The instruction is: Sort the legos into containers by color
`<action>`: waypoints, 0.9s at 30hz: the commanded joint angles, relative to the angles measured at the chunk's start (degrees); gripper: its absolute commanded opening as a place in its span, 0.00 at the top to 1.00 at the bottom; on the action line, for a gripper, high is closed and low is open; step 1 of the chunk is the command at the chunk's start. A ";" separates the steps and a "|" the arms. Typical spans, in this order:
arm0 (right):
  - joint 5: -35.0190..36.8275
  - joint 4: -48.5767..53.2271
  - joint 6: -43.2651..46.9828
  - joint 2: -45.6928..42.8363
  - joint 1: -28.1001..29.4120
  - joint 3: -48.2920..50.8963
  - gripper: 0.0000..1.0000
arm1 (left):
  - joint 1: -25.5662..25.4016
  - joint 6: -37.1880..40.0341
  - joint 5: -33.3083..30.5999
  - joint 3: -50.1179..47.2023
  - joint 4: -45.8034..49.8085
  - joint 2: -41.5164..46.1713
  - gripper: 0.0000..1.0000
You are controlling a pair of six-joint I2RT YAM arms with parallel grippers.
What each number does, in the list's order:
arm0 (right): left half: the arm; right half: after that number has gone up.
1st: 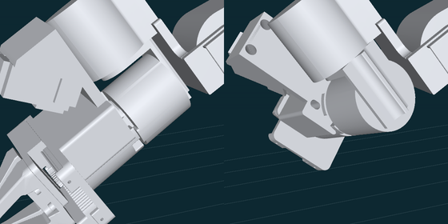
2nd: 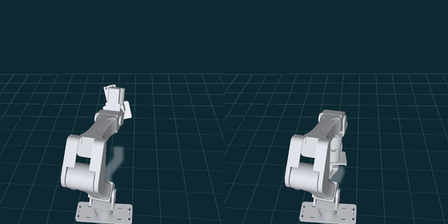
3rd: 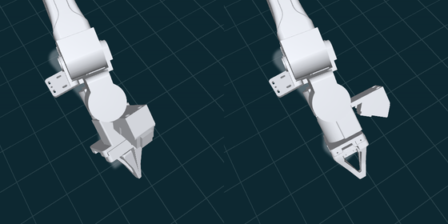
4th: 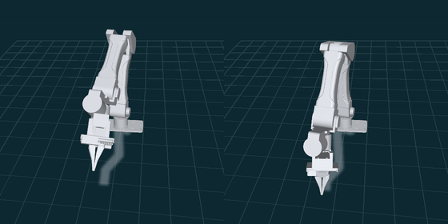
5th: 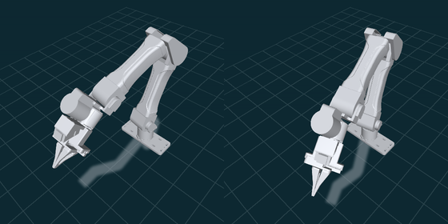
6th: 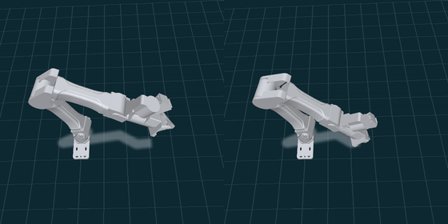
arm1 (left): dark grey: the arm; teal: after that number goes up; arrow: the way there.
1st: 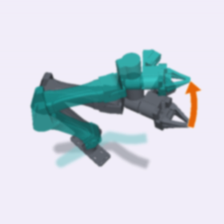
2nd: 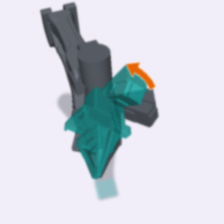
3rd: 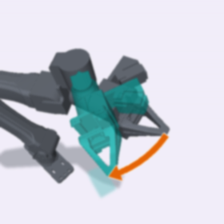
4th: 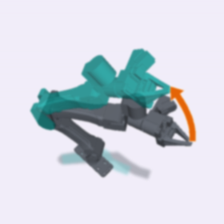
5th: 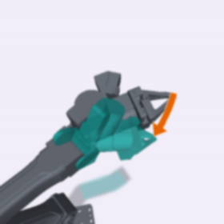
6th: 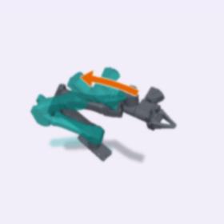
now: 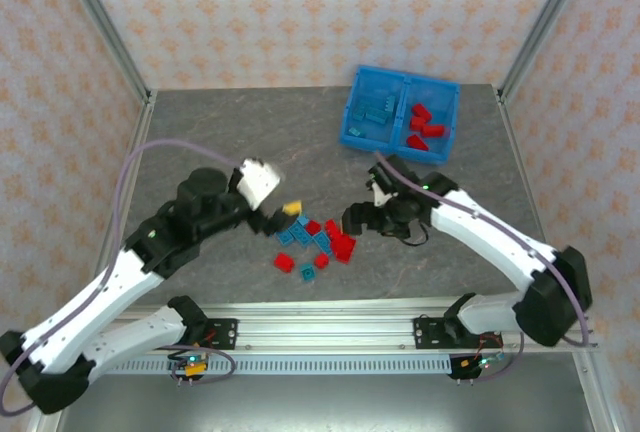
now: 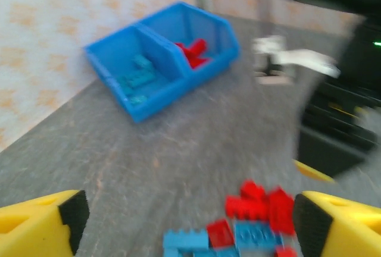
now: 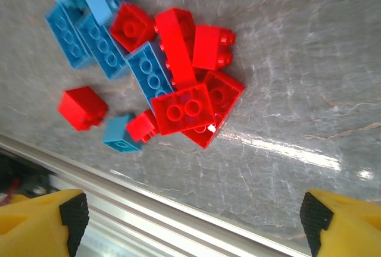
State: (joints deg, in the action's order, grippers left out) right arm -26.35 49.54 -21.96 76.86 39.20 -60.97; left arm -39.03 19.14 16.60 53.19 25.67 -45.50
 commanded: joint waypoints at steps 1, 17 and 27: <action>4.22 -1.48 3.72 5.11 3.78 -2.21 0.06 | -0.69 16.32 12.19 -3.02 15.07 7.04 0.04; 8.51 -3.63 6.18 23.52 8.52 -7.60 0.28 | -0.79 18.53 13.00 -13.09 21.56 10.85 0.00; 8.95 -5.88 5.64 24.52 8.52 -6.18 0.44 | -0.76 17.71 13.17 -14.21 19.46 10.25 0.00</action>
State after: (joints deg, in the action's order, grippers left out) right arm -19.05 44.40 -16.19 100.60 47.48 -67.51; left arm -39.66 37.15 28.40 39.68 47.75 -35.29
